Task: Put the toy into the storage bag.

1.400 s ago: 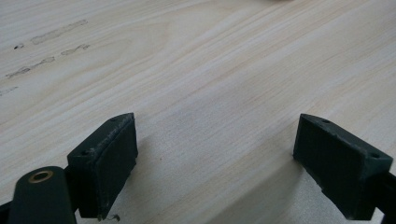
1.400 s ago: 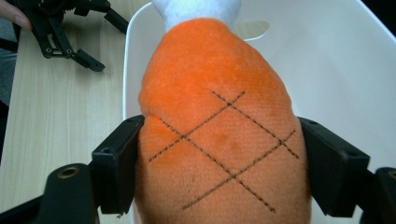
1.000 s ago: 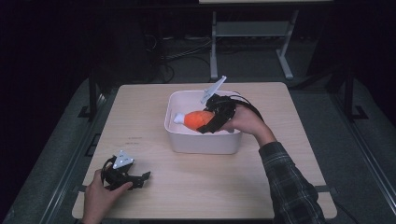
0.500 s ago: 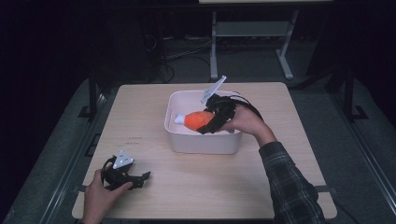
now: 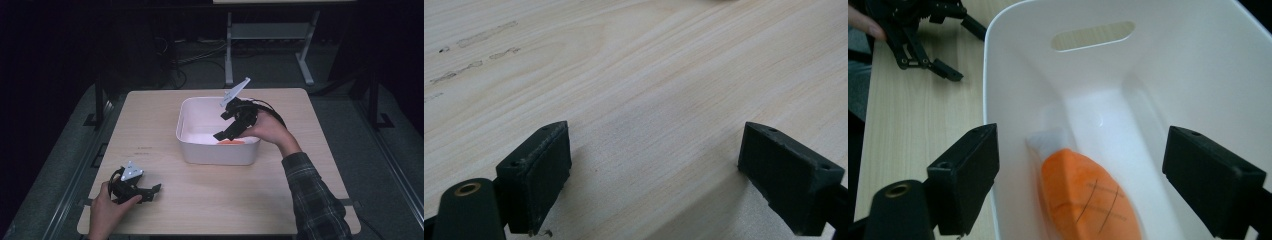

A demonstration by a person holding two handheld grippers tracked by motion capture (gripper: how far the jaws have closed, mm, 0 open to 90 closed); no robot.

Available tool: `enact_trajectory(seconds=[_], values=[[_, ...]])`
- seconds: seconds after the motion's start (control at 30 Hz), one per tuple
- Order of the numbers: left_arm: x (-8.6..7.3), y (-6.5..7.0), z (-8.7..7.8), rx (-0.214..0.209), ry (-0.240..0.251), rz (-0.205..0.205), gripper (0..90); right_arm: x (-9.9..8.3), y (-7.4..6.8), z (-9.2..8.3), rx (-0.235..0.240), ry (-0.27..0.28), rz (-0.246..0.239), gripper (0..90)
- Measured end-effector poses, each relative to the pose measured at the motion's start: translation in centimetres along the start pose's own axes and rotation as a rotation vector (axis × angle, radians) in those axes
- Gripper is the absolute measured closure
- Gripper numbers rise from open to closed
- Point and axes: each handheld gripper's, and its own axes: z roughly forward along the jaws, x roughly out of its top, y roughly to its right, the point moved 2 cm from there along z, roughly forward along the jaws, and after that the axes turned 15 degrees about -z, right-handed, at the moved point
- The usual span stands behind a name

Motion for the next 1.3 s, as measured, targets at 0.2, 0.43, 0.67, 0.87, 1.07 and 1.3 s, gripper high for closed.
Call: enact_trajectory(seconds=[0.2,0.43,0.67,0.87,1.07,1.3], values=[[0.0,0.0,0.0,0.0,0.0,0.0,12.8,-1.2,0.2,-2.1,-0.042,0.036,0.057,14.5],[0.0,0.0,0.0,0.0,0.0,0.0,12.8,-2.9,0.1,-4.2,-0.09,0.069,0.109,13.9],[0.0,0.0,0.0,0.0,-0.001,0.0,12.8,-5.0,-0.3,-6.2,-0.149,0.09,0.156,13.7],[0.0,0.0,0.0,0.0,-0.002,0.002,12.8,-7.0,-1.2,-7.5,-0.198,0.106,0.191,13.4],[0.0,0.0,0.0,0.0,-0.002,0.002,12.8,-10.1,-3.2,-8.4,-0.228,0.128,0.221,13.3],[0.0,0.0,0.0,0.0,0.0,0.0,12.8,-14.2,-5.5,-8.2,-0.261,0.129,0.263,13.3]])
